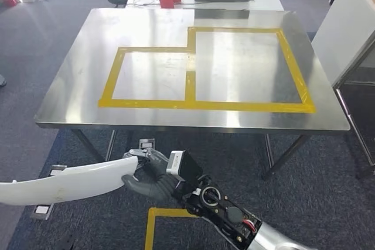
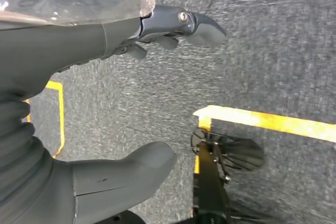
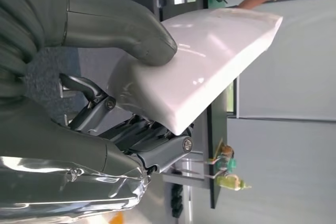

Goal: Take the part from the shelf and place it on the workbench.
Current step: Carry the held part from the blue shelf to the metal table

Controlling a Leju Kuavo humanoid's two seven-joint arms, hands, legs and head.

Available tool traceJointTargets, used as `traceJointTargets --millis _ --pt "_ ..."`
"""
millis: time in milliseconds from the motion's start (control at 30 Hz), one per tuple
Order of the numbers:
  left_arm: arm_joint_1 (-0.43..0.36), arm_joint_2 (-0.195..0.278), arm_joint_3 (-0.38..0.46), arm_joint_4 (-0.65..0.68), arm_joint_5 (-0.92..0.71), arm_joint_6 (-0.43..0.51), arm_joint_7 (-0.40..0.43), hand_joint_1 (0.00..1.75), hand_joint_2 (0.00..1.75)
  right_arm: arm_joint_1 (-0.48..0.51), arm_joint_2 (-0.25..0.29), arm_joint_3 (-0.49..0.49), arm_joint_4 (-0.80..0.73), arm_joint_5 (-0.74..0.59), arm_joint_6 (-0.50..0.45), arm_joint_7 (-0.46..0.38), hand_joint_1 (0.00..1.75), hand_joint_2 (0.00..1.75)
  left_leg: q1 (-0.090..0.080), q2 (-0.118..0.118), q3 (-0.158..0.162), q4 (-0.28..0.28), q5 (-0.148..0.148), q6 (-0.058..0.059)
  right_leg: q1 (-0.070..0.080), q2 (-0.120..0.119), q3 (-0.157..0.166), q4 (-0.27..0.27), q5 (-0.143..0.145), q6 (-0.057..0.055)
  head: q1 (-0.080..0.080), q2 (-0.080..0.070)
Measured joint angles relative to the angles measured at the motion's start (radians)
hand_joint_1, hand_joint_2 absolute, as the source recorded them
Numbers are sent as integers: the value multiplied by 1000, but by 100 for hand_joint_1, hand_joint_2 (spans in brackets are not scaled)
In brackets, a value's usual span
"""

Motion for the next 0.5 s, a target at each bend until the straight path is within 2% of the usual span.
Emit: traceJointTargets --millis 33,67,133,167,200,267,300,333,367,400,467,500 --pt "-3 0 -1 0 -2 0 4 0 175 5 -4 -1 -2 1 -3 1 175 175 -1 -3 12 3 -14 -7 2 0 -5 -25 71 -3 3 0" --pt "-7 0 -1 0 -4 0 5 0 175 5 -5 -2 -6 2 -6 0 175 175 -1 -4 21 8 -22 -14 5 2 -2 -30 89 -6 6 0" --pt "-14 -1 -2 0 -7 0 4 0 175 -1 -5 -7 -17 1 -13 -1 175 175 4 -2 20 39 -23 -20 5 10 19 -29 81 -15 5 0" --pt "-17 -1 -2 -1 -8 0 4 0 175 -5 -5 -9 -22 1 -15 -2 175 175 4 -2 -2 79 -27 -20 7 12 28 -31 77 -22 3 0" --pt "-20 -2 -3 -1 -9 0 3 0 175 -6 -5 -10 -25 1 -17 -2 175 175 3 -2 -35 136 -42 -19 8 15 35 -34 72 -29 1 0" --pt "-22 -2 -3 -1 -9 0 3 0 175 -5 -5 -13 -27 1 -19 -1 175 175 -6 -2 -124 267 -102 -15 17 20 44 -35 59 -43 0 0" --pt "-22 -2 -3 -1 -9 0 3 0 175 -4 -5 -14 -27 1 -19 -1 175 175 -11 -2 -162 310 -130 -12 22 25 51 -35 52 -48 0 0" --pt "-21 -2 -4 -1 -9 0 3 0 175 -2 -5 -14 -27 1 -19 -1 175 175 -17 -2 -188 323 -139 -8 27 29 59 -35 44 -51 0 0" --pt "-20 -1 -4 -1 -9 0 3 0 175 -1 -5 -15 -27 1 -19 -1 175 175 -24 -2 -198 303 -124 -1 32 34 69 -35 36 -54 0 0" --pt "-19 0 -5 -1 -9 0 3 0 175 -1 -5 -16 -27 1 -19 -1 175 175 -31 -3 -194 250 -81 9 37 37 79 -35 29 -55 0 0" --pt "-19 4 -6 -1 -9 0 3 0 175 0 -6 -18 -27 1 -19 -1 175 175 -49 -2 -172 114 29 35 43 41 95 -36 15 -55 0 0" --pt "-21 6 -6 0 -9 0 3 0 175 1 -7 -19 -27 1 -19 -1 175 175 -57 -2 -163 64 65 45 45 43 96 -36 11 -54 0 0"
